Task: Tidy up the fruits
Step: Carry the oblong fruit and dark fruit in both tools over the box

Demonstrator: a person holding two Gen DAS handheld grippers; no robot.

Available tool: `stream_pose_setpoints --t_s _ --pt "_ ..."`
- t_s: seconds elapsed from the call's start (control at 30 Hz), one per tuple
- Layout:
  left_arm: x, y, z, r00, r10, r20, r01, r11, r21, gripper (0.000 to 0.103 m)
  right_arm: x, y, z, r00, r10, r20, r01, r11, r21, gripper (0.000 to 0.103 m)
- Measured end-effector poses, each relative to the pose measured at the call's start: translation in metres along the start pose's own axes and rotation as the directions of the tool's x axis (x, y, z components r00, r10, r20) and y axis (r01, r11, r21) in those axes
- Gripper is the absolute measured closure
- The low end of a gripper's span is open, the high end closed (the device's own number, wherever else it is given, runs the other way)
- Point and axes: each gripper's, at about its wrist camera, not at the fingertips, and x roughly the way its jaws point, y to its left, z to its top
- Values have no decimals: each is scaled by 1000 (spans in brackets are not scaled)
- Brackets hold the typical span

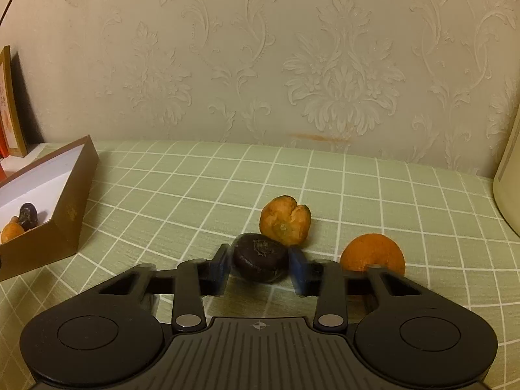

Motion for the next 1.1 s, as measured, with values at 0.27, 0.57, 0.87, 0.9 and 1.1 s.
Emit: stream_pose_setpoints --t_s 0.27,0.57,0.87,0.9,1.1 --pt "-4 -2 -1 1000 -10 6 10 1000 -4 92 -22 11 1 1000 27 14 -26 998 -52 65" --pt "-18 -17 -2 999 -35 20 35 999 6 92 -60 16 11 998 53 32 -50 995 -89 65" --pt "-38 -11 1 998 -21 52 20 1000 20 92 -95 53 5 990 143 20 -136 970 -202 65" --pt "-40 -8 1 998 -16 54 15 1000 18 92 -96 58 5 988 151 19 -144 967 -210 65" --pt "-51 15 4 998 17 68 -17 1000 -6 92 -99 86 7 980 198 25 -186 952 -244 65"
